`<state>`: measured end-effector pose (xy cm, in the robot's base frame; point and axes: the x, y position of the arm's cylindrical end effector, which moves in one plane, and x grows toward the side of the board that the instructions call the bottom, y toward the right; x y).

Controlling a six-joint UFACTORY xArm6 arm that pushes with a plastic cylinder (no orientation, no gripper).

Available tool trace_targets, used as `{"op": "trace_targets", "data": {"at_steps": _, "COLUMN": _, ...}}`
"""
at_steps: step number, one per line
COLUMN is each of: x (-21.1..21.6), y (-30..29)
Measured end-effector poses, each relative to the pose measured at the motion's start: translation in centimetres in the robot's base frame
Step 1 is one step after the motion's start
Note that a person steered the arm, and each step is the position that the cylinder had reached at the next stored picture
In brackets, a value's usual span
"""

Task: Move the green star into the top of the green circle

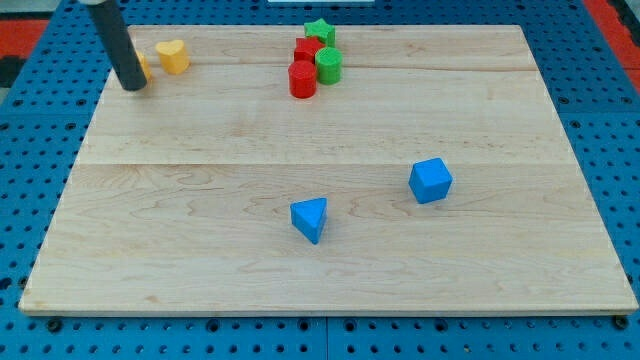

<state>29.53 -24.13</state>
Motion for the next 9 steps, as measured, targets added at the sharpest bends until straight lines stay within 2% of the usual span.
{"op": "trace_targets", "data": {"at_steps": 1, "x": 0.9, "y": 1.3}}
{"op": "trace_targets", "data": {"at_steps": 2, "x": 4.5, "y": 10.5}}
{"op": "trace_targets", "data": {"at_steps": 3, "x": -0.5, "y": 15.0}}
{"op": "trace_targets", "data": {"at_steps": 4, "x": -7.5, "y": 15.9}}
{"op": "trace_targets", "data": {"at_steps": 5, "x": -10.3, "y": 18.3}}
{"op": "trace_targets", "data": {"at_steps": 7, "x": -9.8, "y": 29.2}}
{"op": "trace_targets", "data": {"at_steps": 8, "x": -10.3, "y": 29.5}}
{"op": "trace_targets", "data": {"at_steps": 9, "x": -10.1, "y": 32.2}}
